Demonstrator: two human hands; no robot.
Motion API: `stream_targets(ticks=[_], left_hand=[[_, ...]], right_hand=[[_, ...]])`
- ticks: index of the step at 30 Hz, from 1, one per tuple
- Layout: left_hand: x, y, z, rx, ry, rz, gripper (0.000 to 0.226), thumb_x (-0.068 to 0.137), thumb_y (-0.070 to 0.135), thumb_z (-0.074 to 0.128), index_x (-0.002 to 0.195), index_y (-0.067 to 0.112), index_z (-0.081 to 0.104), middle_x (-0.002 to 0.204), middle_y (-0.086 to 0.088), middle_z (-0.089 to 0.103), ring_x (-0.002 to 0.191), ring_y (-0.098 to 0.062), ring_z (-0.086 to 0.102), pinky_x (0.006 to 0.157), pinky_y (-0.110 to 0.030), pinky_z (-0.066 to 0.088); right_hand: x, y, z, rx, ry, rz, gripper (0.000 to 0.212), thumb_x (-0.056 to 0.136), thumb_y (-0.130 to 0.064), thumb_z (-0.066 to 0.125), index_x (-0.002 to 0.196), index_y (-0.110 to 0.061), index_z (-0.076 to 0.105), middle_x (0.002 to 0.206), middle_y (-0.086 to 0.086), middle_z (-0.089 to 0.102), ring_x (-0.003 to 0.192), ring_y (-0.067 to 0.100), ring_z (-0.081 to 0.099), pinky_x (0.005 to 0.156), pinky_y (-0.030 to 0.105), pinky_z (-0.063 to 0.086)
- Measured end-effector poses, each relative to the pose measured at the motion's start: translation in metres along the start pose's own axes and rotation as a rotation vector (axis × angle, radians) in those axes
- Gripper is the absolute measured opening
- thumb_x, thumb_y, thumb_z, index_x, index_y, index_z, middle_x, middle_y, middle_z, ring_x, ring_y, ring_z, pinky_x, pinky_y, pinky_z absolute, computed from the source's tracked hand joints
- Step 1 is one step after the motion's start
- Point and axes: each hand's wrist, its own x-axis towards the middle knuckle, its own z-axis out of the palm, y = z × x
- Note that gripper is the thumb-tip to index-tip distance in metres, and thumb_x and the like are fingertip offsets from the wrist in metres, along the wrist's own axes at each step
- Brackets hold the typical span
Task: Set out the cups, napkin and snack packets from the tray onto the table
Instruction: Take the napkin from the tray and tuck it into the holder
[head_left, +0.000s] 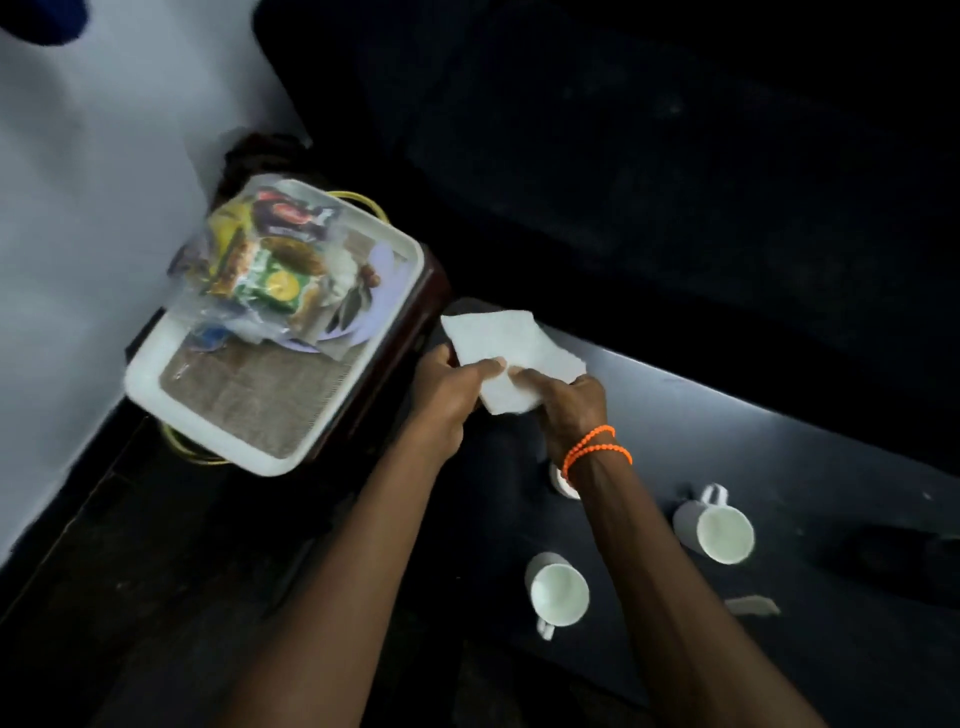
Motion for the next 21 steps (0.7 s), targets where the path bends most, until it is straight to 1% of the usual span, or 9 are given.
stream_targets(ticks=[2, 5, 7, 9, 11, 12, 15, 18, 21], left_hand=[[-0.006, -0.011, 0.036, 0.068, -0.072, -0.051, 0.027, 0.086, 0.003, 0.077, 0.106, 0.018, 0.067, 0.103, -0.004, 0.080, 0.091, -0.022, 0.078, 0.071, -0.033, 0.065], [-0.019, -0.027, 0.085, 0.127, -0.100, -0.073, 0.025, 0.088, 0.001, 0.074, 0.106, 0.015, 0.066, 0.100, -0.004, 0.078, 0.087, -0.020, 0.077, 0.057, -0.025, 0.059], [-0.029, -0.039, 0.118, 0.146, -0.128, -0.082, 0.026, 0.088, 0.003, 0.074, 0.112, 0.011, 0.067, 0.103, -0.009, 0.079, 0.090, -0.026, 0.077, 0.066, -0.033, 0.061], [-0.041, -0.050, 0.151, 0.150, -0.160, -0.120, 0.026, 0.088, 0.006, 0.073, 0.113, 0.010, 0.070, 0.104, -0.010, 0.080, 0.096, -0.031, 0.077, 0.081, -0.044, 0.061], [-0.053, -0.061, 0.183, 0.158, -0.198, -0.137, 0.021, 0.089, 0.013, 0.074, 0.109, 0.012, 0.072, 0.104, -0.009, 0.081, 0.101, -0.032, 0.076, 0.095, -0.050, 0.061], [-0.060, -0.066, 0.198, 0.171, -0.218, -0.130, 0.019, 0.089, 0.016, 0.074, 0.107, 0.013, 0.072, 0.104, -0.009, 0.081, 0.102, -0.033, 0.076, 0.097, -0.054, 0.060], [-0.081, -0.084, 0.243, 0.222, -0.292, -0.134, 0.023, 0.091, 0.026, 0.073, 0.107, 0.010, 0.072, 0.102, -0.013, 0.080, 0.099, -0.035, 0.077, 0.094, -0.055, 0.062], [-0.107, -0.106, 0.283, 0.314, -0.412, -0.198, 0.026, 0.094, 0.033, 0.071, 0.105, 0.010, 0.071, 0.100, -0.015, 0.080, 0.092, -0.034, 0.077, 0.080, -0.045, 0.063], [-0.132, -0.131, 0.314, 0.378, -0.474, -0.258, 0.018, 0.096, 0.032, 0.068, 0.094, 0.014, 0.070, 0.100, -0.013, 0.080, 0.094, -0.031, 0.077, 0.083, -0.044, 0.065]], right_hand=[[0.003, -0.005, -0.036, -0.166, 0.144, 0.005, 0.042, 0.070, 0.000, 0.085, 0.110, 0.000, 0.072, 0.102, 0.018, 0.078, 0.094, 0.038, 0.076, 0.066, 0.033, 0.060], [0.002, -0.020, -0.090, -0.299, 0.282, -0.115, 0.041, 0.069, -0.005, 0.083, 0.109, -0.009, 0.074, 0.098, 0.009, 0.078, 0.086, 0.027, 0.075, 0.075, 0.034, 0.063], [-0.006, -0.031, -0.122, -0.350, 0.353, -0.185, 0.038, 0.071, -0.003, 0.078, 0.107, -0.015, 0.076, 0.091, 0.003, 0.076, 0.085, 0.026, 0.072, 0.080, 0.035, 0.061], [-0.014, -0.037, -0.155, -0.382, 0.402, -0.272, 0.033, 0.075, 0.000, 0.071, 0.098, -0.023, 0.077, 0.080, -0.006, 0.073, 0.080, 0.023, 0.071, 0.074, 0.030, 0.060], [-0.023, -0.041, -0.188, -0.428, 0.460, -0.362, 0.033, 0.079, -0.001, 0.066, 0.095, -0.028, 0.078, 0.074, -0.016, 0.070, 0.073, 0.006, 0.068, 0.068, 0.022, 0.055], [-0.028, -0.041, -0.204, -0.451, 0.479, -0.393, 0.032, 0.081, -0.003, 0.065, 0.096, -0.028, 0.079, 0.075, -0.017, 0.070, 0.072, -0.001, 0.067, 0.068, 0.020, 0.053], [-0.044, -0.038, -0.249, -0.418, 0.475, -0.453, 0.022, 0.084, -0.012, 0.071, 0.100, -0.026, 0.077, 0.085, -0.014, 0.075, 0.078, -0.001, 0.070, 0.072, 0.012, 0.054], [-0.059, -0.030, -0.288, -0.340, 0.576, -0.461, 0.020, 0.082, -0.012, 0.076, 0.095, -0.027, 0.074, 0.081, -0.014, 0.074, 0.073, -0.006, 0.067, 0.065, 0.005, 0.049], [-0.072, -0.022, -0.326, -0.314, 0.702, -0.468, 0.022, 0.076, 0.000, 0.072, 0.087, -0.020, 0.073, 0.081, -0.006, 0.072, 0.074, 0.001, 0.066, 0.065, 0.015, 0.051]])
